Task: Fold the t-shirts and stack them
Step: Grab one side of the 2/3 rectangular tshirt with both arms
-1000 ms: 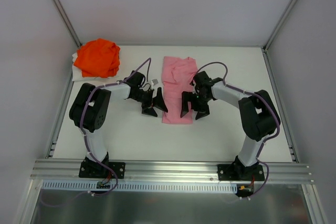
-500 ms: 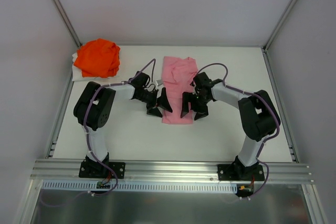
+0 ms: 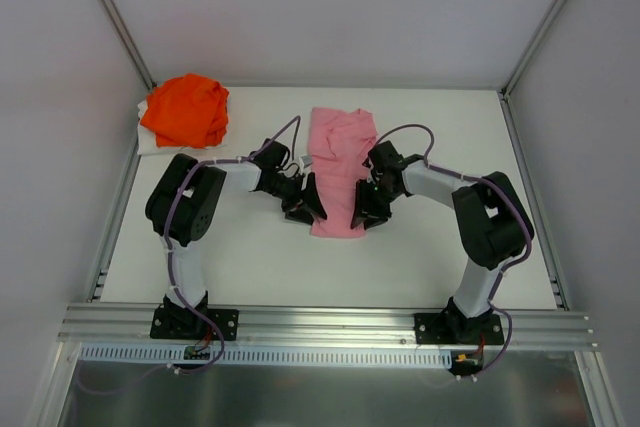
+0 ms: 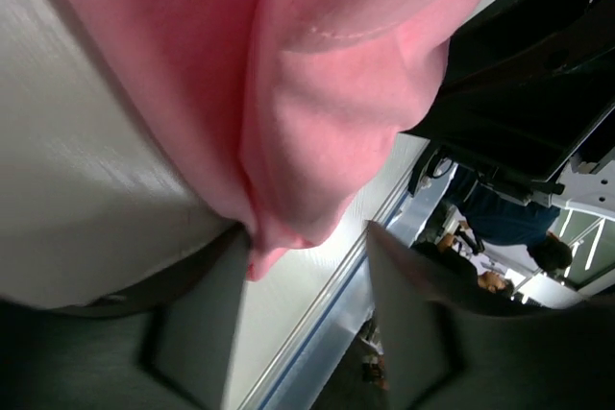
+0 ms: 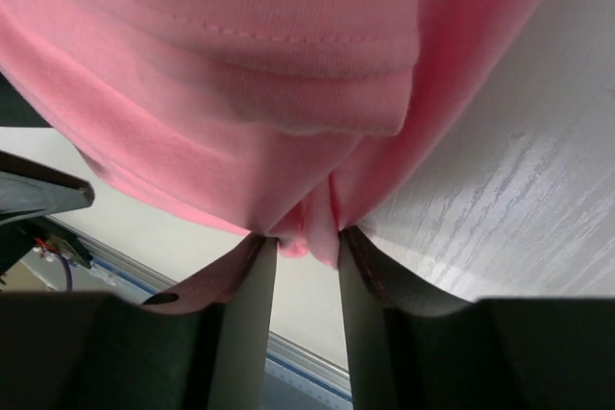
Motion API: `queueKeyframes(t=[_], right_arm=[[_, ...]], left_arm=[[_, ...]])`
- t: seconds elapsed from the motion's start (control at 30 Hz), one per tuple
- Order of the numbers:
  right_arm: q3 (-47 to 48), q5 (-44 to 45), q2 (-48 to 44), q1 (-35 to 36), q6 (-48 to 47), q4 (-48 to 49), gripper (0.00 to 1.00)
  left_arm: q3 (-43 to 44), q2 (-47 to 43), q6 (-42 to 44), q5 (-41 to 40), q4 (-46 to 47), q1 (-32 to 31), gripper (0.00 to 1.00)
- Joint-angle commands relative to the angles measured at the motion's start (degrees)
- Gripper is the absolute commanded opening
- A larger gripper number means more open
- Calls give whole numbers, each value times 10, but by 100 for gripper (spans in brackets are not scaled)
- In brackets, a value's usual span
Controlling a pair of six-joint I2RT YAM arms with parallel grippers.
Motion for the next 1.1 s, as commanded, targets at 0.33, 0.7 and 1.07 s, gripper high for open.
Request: queueKeyframes(t=[0.33, 0.7, 1.07], right_arm=[[-7, -13, -4, 4, 8, 15, 27], [-10, -16, -5, 4, 7, 15, 20], [-4, -24, -30, 4, -13, -22, 0]], left_arm=[[-2, 9, -2, 7, 11, -11, 30], [-5, 17, -20, 0, 22, -23, 0], [5, -14, 20, -6, -34, -23, 0]])
